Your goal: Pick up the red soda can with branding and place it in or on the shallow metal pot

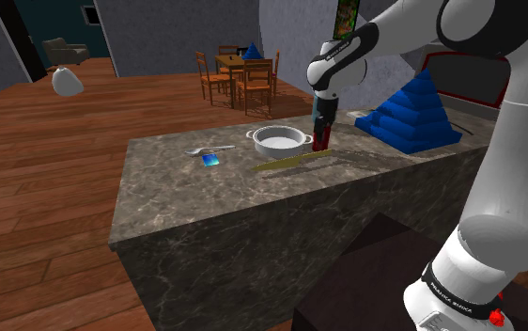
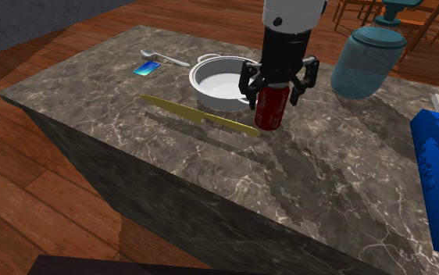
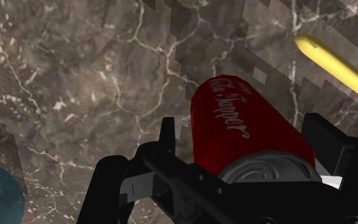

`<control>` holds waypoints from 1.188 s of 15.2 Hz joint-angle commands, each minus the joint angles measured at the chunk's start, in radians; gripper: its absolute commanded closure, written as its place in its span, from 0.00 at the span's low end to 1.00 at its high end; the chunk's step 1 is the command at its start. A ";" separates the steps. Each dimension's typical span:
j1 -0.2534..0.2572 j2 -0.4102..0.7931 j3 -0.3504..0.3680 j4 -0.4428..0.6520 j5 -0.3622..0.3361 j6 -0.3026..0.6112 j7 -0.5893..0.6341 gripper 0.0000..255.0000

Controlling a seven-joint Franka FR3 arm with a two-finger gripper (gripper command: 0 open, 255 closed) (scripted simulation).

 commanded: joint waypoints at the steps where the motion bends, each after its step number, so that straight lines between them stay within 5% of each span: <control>1: 0.000 0.001 0.000 0.000 0.001 0.001 0.000 0.00; 4: 0.000 0.001 0.000 0.000 0.000 0.001 0.000 0.00; 5: 0.000 0.001 0.000 0.000 0.000 0.001 0.000 1.00; 18: 0.002 -0.022 -0.002 0.026 -0.008 -0.048 0.005 1.00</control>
